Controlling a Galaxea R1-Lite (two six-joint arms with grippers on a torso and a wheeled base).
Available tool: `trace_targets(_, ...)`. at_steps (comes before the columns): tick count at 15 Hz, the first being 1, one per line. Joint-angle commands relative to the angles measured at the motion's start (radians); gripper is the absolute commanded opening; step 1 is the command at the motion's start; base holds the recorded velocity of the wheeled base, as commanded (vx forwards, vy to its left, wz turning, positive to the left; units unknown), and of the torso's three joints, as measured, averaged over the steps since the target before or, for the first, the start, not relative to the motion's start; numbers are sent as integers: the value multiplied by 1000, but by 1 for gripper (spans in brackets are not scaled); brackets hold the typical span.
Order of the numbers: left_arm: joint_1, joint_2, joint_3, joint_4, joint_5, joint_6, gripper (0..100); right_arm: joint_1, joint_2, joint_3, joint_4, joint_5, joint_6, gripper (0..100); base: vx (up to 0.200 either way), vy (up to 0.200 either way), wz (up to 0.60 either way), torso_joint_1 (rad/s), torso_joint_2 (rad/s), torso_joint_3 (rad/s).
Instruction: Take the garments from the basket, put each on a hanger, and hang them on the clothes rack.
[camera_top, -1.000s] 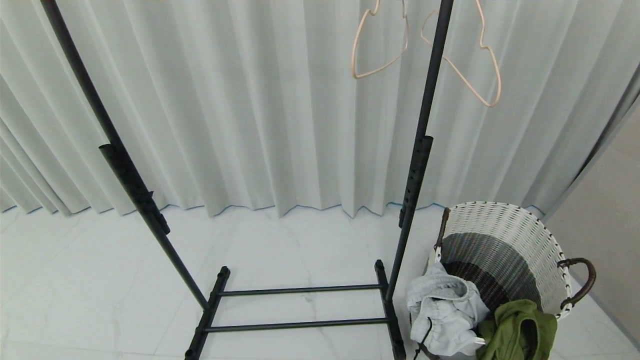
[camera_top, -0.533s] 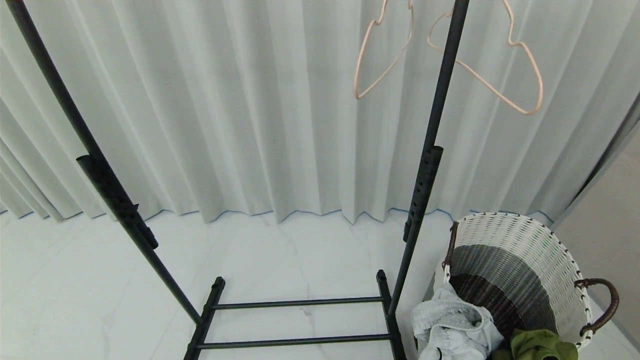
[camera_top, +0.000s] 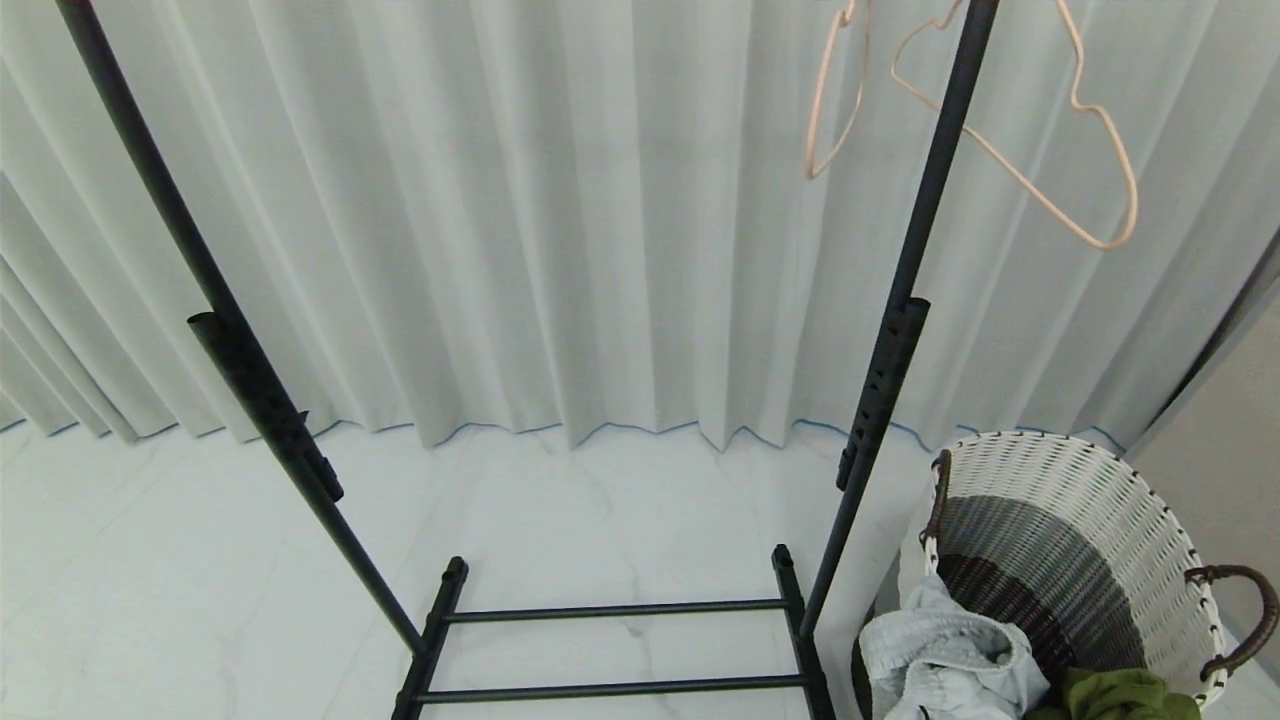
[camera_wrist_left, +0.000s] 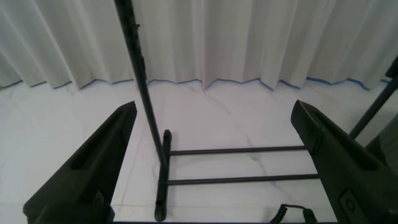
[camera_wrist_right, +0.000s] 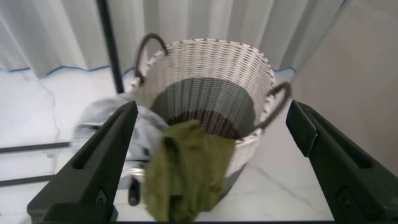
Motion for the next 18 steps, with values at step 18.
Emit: trace_targets(18,1,0,0,1,-2,10,100,-3,1073,-348,53,38,-824,100,0,0,0,0,0,0)
